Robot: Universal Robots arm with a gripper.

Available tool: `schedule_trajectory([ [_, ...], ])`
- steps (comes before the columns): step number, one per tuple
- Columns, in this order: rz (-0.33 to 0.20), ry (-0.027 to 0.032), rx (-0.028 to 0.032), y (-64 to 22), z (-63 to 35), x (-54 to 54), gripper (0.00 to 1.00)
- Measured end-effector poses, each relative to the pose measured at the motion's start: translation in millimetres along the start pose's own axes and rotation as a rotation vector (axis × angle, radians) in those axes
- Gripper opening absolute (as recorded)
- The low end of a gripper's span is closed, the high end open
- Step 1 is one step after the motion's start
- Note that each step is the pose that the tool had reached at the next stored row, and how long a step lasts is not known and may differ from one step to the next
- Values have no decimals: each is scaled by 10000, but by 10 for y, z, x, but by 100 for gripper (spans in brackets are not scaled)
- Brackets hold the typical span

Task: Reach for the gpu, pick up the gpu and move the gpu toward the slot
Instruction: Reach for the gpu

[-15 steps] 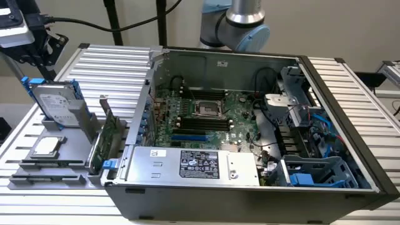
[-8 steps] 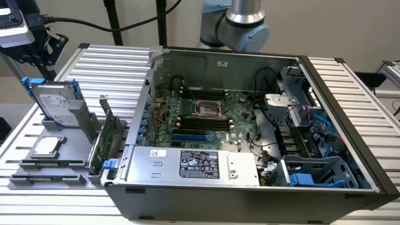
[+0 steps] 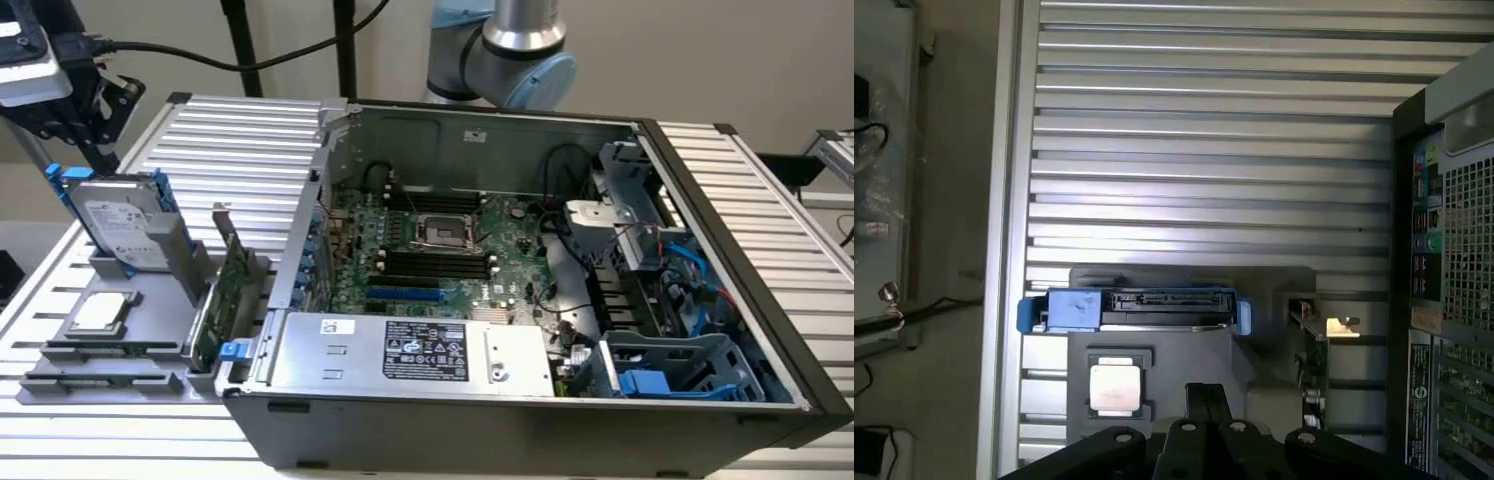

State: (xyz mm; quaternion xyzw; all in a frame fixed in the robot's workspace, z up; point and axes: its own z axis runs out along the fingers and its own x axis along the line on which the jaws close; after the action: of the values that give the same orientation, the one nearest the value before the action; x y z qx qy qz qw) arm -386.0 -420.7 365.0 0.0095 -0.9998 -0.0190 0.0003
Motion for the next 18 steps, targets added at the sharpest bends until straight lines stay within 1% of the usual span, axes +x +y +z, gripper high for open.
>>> schedule_trajectory([
  [2, -2, 1, 1, -64, 8, -31, 11],
  [5, 0, 1, 0, -145, 22, -112, 11],
  [8, -1, 1, 1, -223, 36, -208, 11],
  [9, -1, 0, 0, -278, 47, -283, 11],
  [14, -2, 1, 1, -385, 72, -463, 11],
  [18, -1, 1, 4, -444, 101, -618, 11],
])
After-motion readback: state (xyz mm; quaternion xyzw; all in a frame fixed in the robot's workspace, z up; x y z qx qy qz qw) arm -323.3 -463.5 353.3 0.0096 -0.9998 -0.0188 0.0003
